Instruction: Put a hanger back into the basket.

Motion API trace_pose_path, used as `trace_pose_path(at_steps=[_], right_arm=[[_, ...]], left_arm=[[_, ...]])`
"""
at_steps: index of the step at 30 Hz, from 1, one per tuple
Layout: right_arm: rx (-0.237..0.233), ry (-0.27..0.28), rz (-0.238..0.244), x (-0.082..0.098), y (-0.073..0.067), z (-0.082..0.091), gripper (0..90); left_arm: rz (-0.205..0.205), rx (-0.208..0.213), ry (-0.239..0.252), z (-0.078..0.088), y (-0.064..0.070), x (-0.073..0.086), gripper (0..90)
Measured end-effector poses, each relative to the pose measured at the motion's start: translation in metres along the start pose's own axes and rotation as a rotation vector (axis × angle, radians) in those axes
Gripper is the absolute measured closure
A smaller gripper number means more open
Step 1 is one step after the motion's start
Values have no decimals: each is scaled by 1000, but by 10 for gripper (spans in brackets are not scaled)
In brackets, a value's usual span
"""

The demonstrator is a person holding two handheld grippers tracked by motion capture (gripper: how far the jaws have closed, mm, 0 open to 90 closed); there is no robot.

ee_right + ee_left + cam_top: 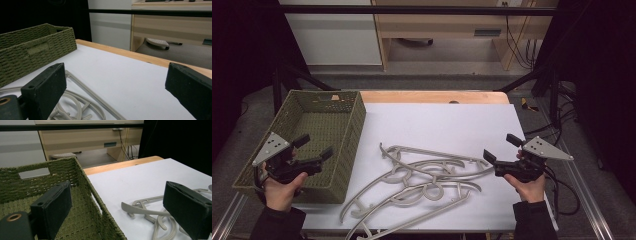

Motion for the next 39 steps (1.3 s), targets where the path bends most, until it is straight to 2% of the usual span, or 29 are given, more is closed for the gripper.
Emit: trace_pose_path(at_steps=[10, 14, 19, 22, 23, 24, 33, 39], right_arm=[[-5, -1, 7, 0, -1, 0, 41], [-12, -31, 35, 1, -4, -2, 45], [-57, -105, 86, 9, -19, -13, 62], [-83, -130, 95, 12, -26, -18, 68], [-97, -155, 118, 16, -33, -22, 74], [-97, -155, 118, 16, -33, -22, 74], [-157, -269, 188, 33, -61, -41, 109], [-171, -336, 211, 47, -68, -53, 166]], left_arm=[[-6, -7, -9, -2, 1, 2, 79], [-6, -12, -13, -1, -1, 3, 78], [-7, -13, -21, -1, -2, 4, 78], [-8, -12, -29, -3, -2, 5, 79], [-11, -12, -32, -3, -2, 5, 78], [-11, -13, -33, -3, -2, 6, 78], [-11, -8, -40, -4, -2, 6, 77], [-10, -7, -46, -4, -3, 6, 77]])
Point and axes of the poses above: each handheld gripper's, and its own axes: z roughly backward along the jaws, x roughly out of its underside, y roughly to its right, the point moved 5 cm from there along -z, roughly forward along the jaws, and after that the axes turned 12 degrees about x, right-handed, at the moved point
